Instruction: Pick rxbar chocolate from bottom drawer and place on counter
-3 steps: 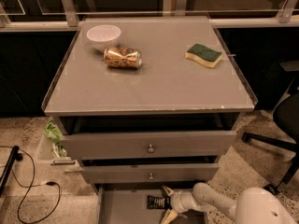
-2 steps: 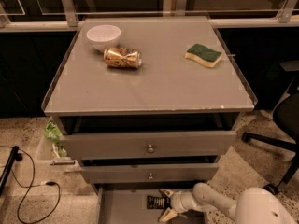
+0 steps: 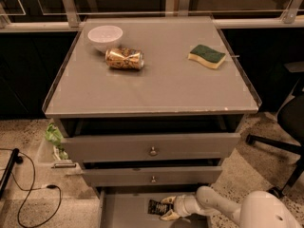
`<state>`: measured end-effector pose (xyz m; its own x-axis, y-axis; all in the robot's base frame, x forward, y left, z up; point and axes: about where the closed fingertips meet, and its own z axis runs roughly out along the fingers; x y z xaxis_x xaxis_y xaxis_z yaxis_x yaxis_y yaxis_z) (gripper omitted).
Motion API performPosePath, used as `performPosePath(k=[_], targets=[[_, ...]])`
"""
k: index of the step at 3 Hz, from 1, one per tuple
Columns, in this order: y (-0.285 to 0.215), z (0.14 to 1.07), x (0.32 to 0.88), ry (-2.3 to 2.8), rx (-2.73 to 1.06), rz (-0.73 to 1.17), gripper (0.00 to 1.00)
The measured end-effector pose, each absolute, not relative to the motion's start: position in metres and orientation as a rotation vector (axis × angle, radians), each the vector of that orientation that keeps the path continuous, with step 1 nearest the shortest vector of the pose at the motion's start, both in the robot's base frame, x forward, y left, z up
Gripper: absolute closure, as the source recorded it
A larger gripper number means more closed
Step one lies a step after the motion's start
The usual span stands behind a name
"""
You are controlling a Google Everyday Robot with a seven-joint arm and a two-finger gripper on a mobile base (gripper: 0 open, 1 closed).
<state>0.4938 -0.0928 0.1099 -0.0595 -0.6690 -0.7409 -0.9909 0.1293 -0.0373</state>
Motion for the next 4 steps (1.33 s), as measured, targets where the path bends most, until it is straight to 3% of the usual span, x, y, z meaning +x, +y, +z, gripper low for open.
performPosePath(k=[1,2,4], targets=[[-0.0927,0.1099,0.4938,1.796,-1.603,0.671,0.88],[-0.0927,0.1098,0.4937,1.796,-1.603,0.671,1.00],[-0.0956,0.1171,0.4840,1.803,-1.614,0.684,1.00]])
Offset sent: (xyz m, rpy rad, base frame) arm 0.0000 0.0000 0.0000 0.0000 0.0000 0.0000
